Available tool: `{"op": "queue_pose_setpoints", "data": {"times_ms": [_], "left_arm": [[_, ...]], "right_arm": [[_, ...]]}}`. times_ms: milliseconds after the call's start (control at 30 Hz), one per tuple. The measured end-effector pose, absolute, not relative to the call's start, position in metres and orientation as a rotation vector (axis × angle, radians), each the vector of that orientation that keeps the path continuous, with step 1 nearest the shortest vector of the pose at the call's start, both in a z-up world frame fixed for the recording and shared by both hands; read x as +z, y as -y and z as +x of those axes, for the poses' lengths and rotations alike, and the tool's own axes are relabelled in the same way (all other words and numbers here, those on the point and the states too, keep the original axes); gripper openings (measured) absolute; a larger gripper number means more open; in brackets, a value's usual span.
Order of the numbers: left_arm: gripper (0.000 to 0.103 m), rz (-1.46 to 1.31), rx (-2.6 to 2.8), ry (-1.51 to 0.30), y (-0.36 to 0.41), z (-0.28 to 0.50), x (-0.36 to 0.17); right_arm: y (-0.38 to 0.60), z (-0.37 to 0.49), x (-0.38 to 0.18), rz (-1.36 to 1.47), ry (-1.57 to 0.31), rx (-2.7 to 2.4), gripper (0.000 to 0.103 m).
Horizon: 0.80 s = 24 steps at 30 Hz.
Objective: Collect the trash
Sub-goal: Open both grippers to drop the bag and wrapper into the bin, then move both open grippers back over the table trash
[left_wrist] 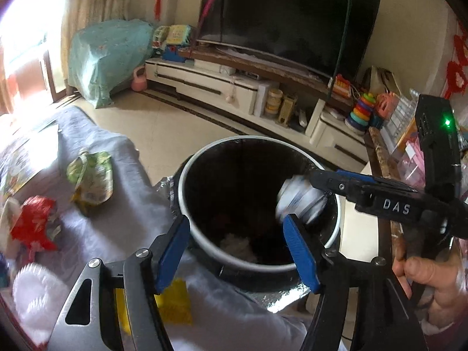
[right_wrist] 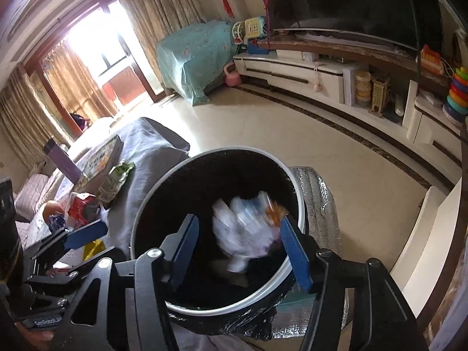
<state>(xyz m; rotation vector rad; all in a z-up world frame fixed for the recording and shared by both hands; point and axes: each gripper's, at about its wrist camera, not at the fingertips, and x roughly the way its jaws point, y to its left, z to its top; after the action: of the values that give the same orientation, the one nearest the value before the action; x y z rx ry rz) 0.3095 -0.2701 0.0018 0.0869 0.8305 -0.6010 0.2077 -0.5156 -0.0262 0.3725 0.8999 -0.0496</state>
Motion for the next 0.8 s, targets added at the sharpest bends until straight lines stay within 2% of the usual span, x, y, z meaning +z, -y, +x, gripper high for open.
{"op": "queue_pose_setpoints", "data": {"times_ms": [33, 100, 167, 233, 800], "left_arm": [[0.067, 0.063, -0.588, -0.813, 0.261, 0.301, 0.004], [0.073, 0.037, -0.579, -0.786, 0.244, 0.284, 0.004], [0.078, 0.015, -0.549, -0.762, 0.227, 0.267, 0.003], [0.078, -0.010, -0.535, -0.752, 0.213, 0.252, 0.000], [0.079, -0.126, -0.346, -0.783, 0.105, 0.153, -0.010]], "right_arm": [[0.514, 0.206, -0.024, 0.379, -0.890, -0.049, 0.074], [0.511, 0.201, -0.021, 0.388, -0.871, -0.045, 0.075], [0.505, 0.195, -0.017, 0.403, -0.850, -0.038, 0.083], [0.496, 0.186, -0.015, 0.423, -0.821, -0.034, 0.093], [0.382, 0.140, -0.013, 0.340, -0.781, 0.118, 0.095]]}}
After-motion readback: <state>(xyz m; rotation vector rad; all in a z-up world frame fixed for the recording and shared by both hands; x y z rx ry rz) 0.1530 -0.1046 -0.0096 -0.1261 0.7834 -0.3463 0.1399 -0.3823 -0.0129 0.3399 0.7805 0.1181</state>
